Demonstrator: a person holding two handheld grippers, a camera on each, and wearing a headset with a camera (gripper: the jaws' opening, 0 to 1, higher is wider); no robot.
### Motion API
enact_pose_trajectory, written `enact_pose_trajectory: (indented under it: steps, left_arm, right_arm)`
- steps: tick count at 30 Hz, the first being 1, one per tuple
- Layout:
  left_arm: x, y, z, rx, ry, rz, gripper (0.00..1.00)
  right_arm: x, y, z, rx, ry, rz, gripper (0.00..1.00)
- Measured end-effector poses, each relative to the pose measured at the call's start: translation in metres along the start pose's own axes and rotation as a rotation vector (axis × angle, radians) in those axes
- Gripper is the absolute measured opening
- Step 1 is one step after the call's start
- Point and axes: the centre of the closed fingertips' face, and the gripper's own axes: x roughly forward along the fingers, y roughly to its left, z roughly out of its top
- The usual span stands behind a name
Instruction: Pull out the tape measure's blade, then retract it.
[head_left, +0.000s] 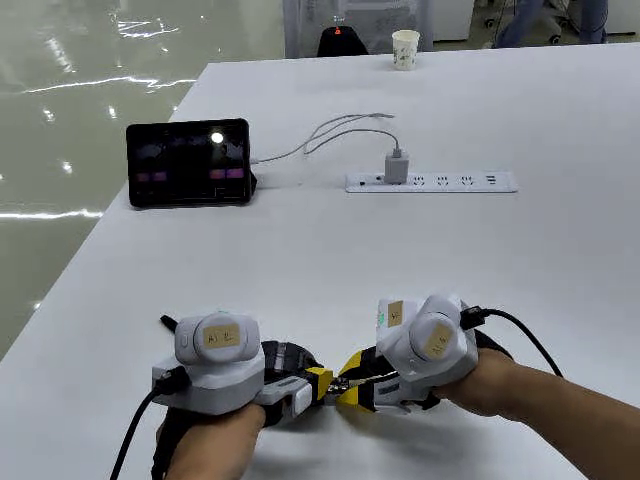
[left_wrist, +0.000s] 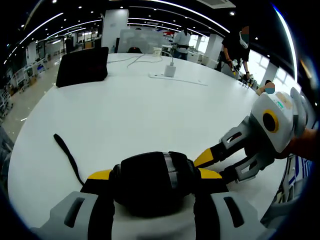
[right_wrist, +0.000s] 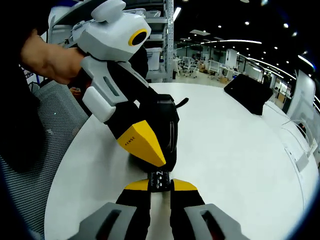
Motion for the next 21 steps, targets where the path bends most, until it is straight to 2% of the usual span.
enact_pose_trajectory:
  steps: [21]
  left_arm:
    - [0.0002, -0.0008, -0.0001, -0.003, 0.002, -0.006, 0.60]
  right_arm:
    - [0.0079, -0.0003, 0.0061, -0.019, 0.004, 0.017, 0.11]
